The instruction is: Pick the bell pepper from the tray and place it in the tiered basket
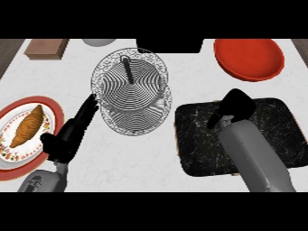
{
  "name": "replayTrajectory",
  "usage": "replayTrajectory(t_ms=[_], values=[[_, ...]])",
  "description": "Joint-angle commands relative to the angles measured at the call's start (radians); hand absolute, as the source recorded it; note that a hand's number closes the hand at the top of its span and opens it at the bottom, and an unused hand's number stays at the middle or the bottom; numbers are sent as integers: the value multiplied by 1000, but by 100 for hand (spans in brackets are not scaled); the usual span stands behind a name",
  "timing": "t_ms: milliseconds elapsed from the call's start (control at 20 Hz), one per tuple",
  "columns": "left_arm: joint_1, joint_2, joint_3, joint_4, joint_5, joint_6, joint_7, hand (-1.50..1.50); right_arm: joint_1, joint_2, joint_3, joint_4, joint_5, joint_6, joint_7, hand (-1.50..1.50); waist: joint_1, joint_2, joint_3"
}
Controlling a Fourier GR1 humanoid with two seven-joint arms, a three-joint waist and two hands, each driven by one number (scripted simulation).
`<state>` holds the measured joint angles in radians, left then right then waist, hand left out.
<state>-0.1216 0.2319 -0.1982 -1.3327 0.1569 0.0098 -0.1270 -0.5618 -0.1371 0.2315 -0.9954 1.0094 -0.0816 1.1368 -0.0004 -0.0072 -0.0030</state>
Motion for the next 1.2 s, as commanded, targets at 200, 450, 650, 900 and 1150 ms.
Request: replayTrajectory(t_ms=[200, 450, 650, 900, 1150], values=[[13, -43, 1, -53, -38, 2, 44, 0, -12, 38, -33, 40, 126, -70, 30, 150, 5, 7, 3], [-9, -63, 13, -20, -57, 8, 35, 0, -40, 63, -62, 70, 183, -71, 50, 150, 5, 7, 3], [-26, -32, 51, 4, -50, -19, 30, 0, 136, -23, 4, -174, 135, 39, -198, 150, -14, 2, 3], [20, -13, 63, -33, -32, -20, 37, 0, 261, -175, 70, -306, -33, 125, -641, 150, -37, -11, 3], [40, -44, 47, -15, -41, -19, 2, 0, 317, -220, -102, -507, -299, 105, -824, 150, -31, -1, 3]])
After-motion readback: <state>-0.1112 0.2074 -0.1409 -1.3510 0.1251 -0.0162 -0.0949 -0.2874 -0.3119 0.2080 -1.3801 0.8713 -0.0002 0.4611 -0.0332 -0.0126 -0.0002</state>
